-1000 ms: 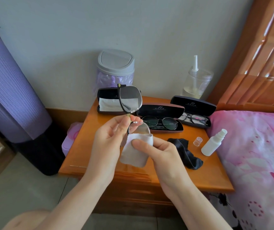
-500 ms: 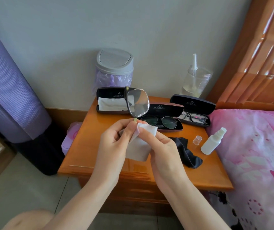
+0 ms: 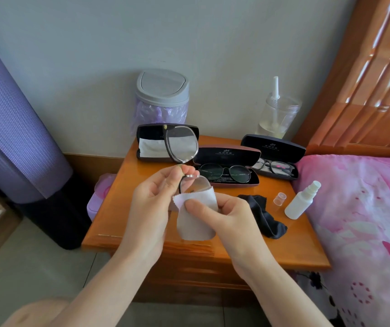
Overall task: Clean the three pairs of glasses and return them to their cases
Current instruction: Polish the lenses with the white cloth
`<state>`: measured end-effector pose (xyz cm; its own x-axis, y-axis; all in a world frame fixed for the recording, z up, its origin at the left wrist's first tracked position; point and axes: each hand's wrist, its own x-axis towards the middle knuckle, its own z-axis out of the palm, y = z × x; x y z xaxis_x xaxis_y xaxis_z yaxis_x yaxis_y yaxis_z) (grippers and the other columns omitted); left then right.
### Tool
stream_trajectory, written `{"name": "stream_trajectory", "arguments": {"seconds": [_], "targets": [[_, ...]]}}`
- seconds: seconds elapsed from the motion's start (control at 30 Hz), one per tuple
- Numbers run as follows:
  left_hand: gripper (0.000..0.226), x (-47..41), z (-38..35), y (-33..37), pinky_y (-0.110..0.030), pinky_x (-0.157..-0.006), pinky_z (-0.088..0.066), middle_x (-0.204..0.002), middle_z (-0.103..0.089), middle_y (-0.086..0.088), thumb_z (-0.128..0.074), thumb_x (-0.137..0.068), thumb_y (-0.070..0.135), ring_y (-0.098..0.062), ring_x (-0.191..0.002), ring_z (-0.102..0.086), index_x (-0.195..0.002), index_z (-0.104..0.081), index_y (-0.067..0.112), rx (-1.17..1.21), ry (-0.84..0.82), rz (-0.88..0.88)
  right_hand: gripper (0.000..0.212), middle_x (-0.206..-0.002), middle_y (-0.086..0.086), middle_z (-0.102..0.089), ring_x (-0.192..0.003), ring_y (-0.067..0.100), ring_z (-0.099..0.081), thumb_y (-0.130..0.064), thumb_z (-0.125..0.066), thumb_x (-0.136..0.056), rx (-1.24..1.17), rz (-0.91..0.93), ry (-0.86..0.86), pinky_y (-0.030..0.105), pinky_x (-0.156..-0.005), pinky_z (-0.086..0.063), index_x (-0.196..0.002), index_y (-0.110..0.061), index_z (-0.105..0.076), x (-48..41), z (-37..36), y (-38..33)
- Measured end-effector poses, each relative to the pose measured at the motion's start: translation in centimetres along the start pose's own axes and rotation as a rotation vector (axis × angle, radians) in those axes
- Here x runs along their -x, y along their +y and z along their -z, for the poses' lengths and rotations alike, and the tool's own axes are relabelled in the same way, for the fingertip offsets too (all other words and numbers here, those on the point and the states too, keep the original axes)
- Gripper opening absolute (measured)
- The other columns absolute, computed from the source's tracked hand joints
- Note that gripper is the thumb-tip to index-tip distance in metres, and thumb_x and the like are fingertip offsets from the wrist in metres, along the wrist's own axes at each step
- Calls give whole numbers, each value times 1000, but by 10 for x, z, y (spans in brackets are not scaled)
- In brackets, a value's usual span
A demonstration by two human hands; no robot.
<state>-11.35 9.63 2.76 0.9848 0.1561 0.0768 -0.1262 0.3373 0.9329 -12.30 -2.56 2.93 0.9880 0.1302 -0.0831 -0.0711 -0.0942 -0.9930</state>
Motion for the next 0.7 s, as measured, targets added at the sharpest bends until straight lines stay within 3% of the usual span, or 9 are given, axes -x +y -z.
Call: {"name": "stream_trajectory", "arguments": {"seconds": [0.13,0.37,0.5,0.7], "targets": [[21,-4,5,1,-15,-63,-54,-86,-76,8,-55,-76,34,-8,-91,-71,-74,-74,28,48,-13,21,8,-81,-5,-71,-78,6,-68,-25,-72,-79,66,26,-32,16,-58,-51,-86,-22,-70,1,6,-2],[20,-3,2,1,-17,-70,-55,-88,-75,11,-53,-80,32,-6,-93,-70,-75,-72,30,2,-53,-25,18,-78,-5,-72,-71,2,-66,-30,-72,-70,-85,12,13,14,-56,-50,-84,-19,-73,0,2,0],[22,1,-2,0,-14,-61,-53,-83,-73,14,-51,-81,38,-1,-81,-67,-85,-68,25,-155,-71,-74,32,-84,1,-73,-74,6,-66,-31,-71,-67,-184,18,51,15,-58,-51,-90,-9,-75,-3,0,-2],[16,3,-6,-1,-9,-56,-47,-73,-68,24,-48,-79,42,7,-72,-62,-81,-63,35,-275,-91,-113,43,-92,5,-72,-87,18,-64,-41,-71,-61,-247,-26,102,20,-64,-50,-91,-11,-75,-6,0,-2]]}}
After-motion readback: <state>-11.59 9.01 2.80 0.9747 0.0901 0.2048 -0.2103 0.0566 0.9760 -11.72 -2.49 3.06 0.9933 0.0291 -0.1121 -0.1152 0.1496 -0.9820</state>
